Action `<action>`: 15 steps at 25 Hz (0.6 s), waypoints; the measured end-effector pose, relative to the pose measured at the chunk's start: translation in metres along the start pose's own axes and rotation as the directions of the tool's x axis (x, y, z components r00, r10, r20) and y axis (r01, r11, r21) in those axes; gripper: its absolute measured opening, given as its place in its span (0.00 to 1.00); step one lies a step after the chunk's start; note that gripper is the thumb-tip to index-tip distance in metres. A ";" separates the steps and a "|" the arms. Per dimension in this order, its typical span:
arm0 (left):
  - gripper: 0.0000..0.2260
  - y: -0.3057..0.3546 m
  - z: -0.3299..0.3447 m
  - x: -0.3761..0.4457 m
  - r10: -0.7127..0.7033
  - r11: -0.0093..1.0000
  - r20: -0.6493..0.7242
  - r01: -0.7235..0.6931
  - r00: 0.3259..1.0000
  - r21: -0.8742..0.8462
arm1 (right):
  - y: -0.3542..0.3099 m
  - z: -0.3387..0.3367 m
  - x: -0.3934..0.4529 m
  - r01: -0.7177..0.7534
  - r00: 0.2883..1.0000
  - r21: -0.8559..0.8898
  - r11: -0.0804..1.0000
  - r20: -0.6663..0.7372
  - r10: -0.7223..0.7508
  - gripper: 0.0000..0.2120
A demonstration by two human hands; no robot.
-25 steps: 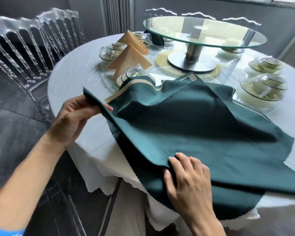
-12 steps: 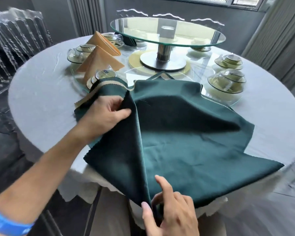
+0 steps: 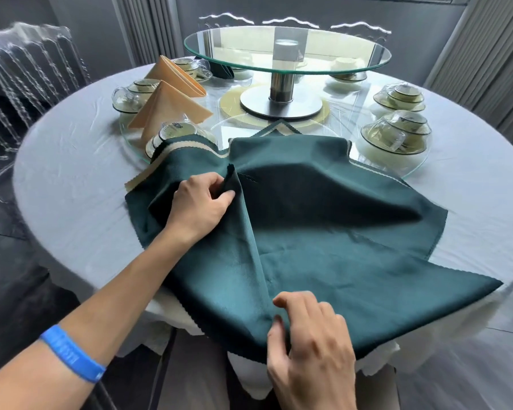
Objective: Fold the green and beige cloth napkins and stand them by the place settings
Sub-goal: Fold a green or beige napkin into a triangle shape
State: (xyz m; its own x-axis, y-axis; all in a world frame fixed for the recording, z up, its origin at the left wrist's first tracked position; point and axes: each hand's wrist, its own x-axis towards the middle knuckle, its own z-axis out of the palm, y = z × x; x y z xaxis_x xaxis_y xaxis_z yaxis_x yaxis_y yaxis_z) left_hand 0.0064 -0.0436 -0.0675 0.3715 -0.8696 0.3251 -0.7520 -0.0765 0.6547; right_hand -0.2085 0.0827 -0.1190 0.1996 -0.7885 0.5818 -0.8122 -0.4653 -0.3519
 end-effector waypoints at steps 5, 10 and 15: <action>0.08 0.000 0.003 0.005 -0.003 0.996 -0.040 -0.001 0.999 -0.087 | -0.003 0.015 0.007 0.183 0.974 -0.027 0.983 0.140 -0.178 0.17; 0.10 0.001 0.001 0.004 0.061 0.995 -0.065 -0.066 0.996 -0.077 | 0.011 0.031 0.003 0.176 0.908 -0.143 0.974 0.407 -0.104 0.28; 0.10 -0.004 0.008 0.004 0.147 0.987 -0.132 -0.155 0.980 -0.048 | 0.015 0.029 0.012 0.210 0.905 -0.170 0.963 0.406 -0.126 0.27</action>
State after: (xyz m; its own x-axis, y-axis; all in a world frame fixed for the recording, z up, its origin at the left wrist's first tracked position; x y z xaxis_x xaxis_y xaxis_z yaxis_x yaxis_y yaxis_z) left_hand 0.0069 -0.0509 -0.0745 0.3254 -0.7992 0.5054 -0.7735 0.0825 0.6284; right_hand -0.2023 0.0548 -0.1389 0.5051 -0.8186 0.2734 -0.8333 -0.5450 -0.0922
